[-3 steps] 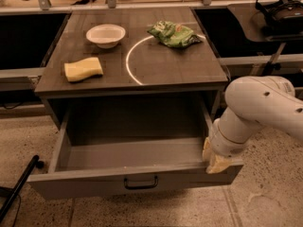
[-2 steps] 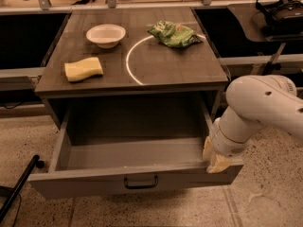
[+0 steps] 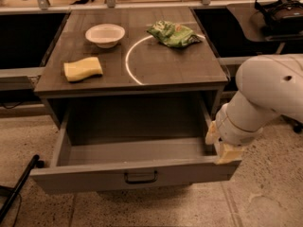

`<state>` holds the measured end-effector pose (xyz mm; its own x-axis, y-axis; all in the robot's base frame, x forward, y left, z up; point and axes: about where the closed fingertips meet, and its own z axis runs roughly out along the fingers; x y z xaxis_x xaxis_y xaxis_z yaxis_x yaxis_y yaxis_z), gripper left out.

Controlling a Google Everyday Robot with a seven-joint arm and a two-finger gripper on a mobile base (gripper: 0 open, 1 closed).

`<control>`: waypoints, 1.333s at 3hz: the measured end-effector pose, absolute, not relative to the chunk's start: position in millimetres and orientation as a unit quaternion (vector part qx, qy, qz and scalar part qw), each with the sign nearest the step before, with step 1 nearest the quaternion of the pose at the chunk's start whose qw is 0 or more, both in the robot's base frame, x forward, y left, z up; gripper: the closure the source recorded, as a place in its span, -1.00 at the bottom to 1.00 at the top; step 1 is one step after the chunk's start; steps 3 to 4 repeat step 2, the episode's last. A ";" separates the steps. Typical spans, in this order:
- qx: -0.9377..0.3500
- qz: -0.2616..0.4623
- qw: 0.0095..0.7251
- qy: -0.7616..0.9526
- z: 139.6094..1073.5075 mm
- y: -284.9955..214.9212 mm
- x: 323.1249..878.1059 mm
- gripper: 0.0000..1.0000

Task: Open top drawer

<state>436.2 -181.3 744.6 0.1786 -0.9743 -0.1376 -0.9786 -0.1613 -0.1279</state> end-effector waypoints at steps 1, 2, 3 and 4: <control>-0.760 -0.005 0.100 0.642 768.7 -186.5 438.6 -0.99; -0.758 -0.016 0.102 0.645 780.2 -192.8 444.8 -1.00; -0.758 -0.016 0.102 0.645 780.2 -192.8 444.8 -1.00; -0.758 -0.016 0.102 0.645 780.2 -192.8 444.8 -1.00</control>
Offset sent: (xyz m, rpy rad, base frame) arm 0.0178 -0.0208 0.0515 -0.0362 -0.0784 -0.0321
